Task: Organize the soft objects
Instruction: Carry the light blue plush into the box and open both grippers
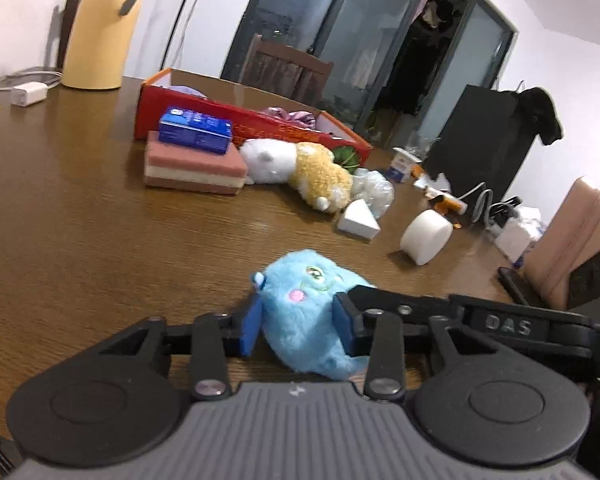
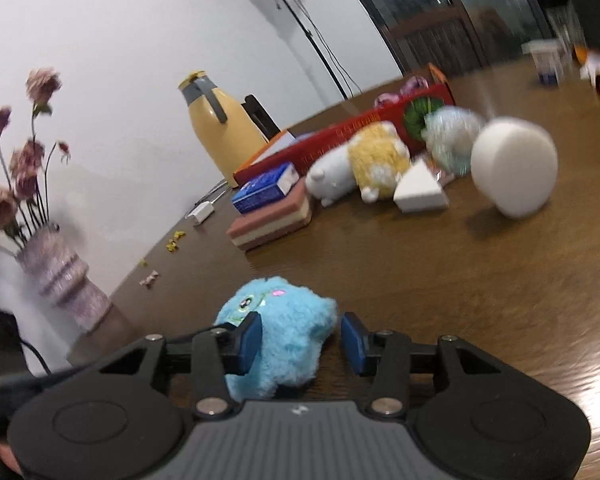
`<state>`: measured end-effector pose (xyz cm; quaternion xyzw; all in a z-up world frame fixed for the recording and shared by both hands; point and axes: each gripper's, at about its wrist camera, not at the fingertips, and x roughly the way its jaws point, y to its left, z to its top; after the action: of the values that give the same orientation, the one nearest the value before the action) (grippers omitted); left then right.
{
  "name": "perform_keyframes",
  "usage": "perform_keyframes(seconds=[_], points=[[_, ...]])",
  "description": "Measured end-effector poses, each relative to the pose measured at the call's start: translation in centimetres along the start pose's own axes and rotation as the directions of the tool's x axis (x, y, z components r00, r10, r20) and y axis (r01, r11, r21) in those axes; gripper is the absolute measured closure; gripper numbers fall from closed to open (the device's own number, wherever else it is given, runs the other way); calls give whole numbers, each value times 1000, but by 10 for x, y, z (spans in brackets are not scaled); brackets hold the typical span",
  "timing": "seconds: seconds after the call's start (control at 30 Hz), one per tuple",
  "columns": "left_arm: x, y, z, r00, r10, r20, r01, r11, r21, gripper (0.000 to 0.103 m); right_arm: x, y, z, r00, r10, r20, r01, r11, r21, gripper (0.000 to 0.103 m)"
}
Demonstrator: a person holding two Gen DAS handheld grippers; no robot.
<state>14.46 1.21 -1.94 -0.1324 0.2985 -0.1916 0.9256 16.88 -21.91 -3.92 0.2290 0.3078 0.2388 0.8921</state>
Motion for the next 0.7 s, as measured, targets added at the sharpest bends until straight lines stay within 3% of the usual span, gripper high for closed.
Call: perform_keyframes(seconds=[0.03, 0.23, 0.37, 0.53, 0.7], points=[[0, 0, 1, 1000, 2, 2, -2, 1000, 2, 68, 2, -1, 0, 1000, 5, 0, -5, 1000, 7, 67], [2, 5, 6, 1000, -1, 17, 1, 1000, -24, 72, 8, 2, 5, 1000, 10, 3, -10, 1000, 0, 70], [7, 0, 35, 997, -30, 73, 30, 1000, -4, 72, 7, 12, 29, 999, 6, 53, -4, 999, -36, 70], [37, -6, 111, 981, -57, 186, 40, 995, 93, 72, 29, 24, 109, 989, 16, 147, -1, 995, -100, 70], [112, -6, 197, 979, -97, 179, 80, 992, 96, 71, 71, 12, 205, 979, -53, 195, 85, 984, -159, 69]])
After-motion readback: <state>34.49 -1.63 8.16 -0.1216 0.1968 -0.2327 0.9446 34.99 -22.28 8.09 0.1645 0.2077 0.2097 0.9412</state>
